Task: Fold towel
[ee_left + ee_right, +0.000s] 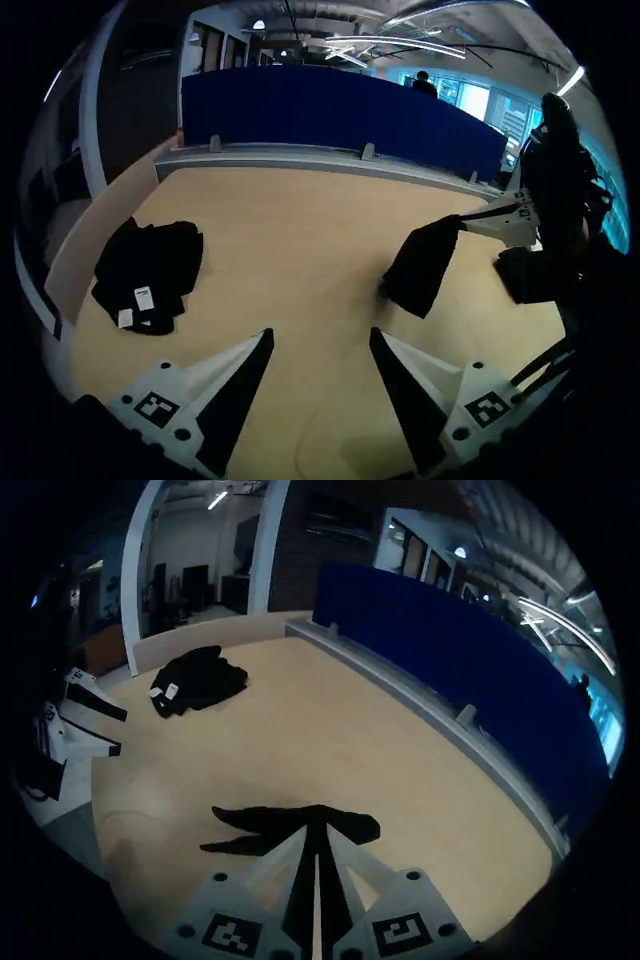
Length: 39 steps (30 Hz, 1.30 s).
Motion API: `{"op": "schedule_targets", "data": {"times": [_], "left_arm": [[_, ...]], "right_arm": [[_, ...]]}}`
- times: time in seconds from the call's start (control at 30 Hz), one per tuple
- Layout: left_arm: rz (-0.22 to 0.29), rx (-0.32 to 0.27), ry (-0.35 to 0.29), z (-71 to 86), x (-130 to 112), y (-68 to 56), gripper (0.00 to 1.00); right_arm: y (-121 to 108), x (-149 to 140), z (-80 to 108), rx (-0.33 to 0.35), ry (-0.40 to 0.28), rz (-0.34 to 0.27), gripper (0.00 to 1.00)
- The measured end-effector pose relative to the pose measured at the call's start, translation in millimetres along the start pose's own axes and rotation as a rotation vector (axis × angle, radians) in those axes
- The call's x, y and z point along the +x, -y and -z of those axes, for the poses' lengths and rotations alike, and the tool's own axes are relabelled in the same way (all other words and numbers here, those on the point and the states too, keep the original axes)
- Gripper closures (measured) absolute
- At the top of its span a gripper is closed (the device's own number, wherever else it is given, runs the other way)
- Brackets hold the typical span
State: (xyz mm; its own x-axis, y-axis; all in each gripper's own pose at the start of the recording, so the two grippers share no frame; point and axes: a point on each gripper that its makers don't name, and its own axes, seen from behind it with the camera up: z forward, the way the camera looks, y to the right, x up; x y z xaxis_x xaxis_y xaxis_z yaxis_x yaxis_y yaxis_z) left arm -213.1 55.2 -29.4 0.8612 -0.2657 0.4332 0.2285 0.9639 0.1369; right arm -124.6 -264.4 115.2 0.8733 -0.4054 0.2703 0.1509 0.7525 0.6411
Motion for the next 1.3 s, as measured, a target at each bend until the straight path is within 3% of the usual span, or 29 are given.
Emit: {"op": "schedule_targets", "data": {"times": [0.57,1.3], "left_arm": [[-0.031,-0.035,-0.01,4.0,9,-10.5,0.12],[-0.062,-0.049,-0.002,-7.0,21,-24.3,0.11]], "right_arm": [[-46,1,34.4,-0.073,-0.023,-0.047,0.98],[-140,-37,82.6,-0.178,-0.014,-0.14,0.98]]}}
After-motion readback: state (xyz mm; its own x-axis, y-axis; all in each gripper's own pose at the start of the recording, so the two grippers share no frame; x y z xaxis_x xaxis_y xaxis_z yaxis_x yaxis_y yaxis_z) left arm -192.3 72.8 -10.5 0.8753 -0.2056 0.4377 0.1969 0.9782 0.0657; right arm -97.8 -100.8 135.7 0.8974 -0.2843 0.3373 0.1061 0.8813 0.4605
